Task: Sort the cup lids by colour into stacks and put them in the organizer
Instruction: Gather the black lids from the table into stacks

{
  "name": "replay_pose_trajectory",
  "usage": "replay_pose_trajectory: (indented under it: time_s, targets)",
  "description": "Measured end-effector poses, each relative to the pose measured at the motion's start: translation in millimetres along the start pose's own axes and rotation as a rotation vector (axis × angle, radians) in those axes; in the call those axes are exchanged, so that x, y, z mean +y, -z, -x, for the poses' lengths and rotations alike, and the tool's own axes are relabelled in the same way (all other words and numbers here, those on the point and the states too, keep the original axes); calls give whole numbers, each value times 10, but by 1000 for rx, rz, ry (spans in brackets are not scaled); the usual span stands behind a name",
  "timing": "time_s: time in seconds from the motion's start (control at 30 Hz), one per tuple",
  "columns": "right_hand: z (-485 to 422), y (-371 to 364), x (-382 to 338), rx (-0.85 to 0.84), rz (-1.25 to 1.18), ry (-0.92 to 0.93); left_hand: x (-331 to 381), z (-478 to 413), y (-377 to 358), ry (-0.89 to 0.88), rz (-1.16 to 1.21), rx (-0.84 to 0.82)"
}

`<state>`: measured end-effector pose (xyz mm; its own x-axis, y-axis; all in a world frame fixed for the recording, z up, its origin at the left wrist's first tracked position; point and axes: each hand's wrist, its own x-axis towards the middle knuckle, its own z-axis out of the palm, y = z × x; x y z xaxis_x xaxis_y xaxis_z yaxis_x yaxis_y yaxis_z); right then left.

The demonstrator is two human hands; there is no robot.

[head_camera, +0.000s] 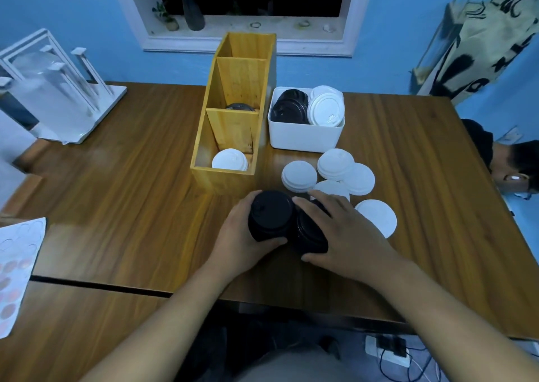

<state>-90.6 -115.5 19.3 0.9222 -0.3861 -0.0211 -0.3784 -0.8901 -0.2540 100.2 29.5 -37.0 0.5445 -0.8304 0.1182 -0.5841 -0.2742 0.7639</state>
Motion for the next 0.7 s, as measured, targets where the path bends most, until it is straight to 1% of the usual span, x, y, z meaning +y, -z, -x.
replay_pose_trajectory:
  time_s: [0.13,0.33,0.4,0.5,0.57,0.63,0.7]
  targets:
    - [6,-109,7,27,0,-37,-19,-2,16,-6,19,-26]
    - [45,-146,89,52,-48,-29,28,12,46,-34,5,-55]
    - [81,-83,152,113,-166,-76,42,26,54,-37,-8,-61]
    - [60,147,209,274,-373,-126,27,38,47,-31,8,-79]
    - [-28,335,134,309,-434,-104,15,28,29,-34,11,-90]
    - [-144,464,-34,265,-441,-38,36,23,20,-40,3,-97]
    - [-262,491,-203,213,-387,48,64,20,19,-53,11,-100]
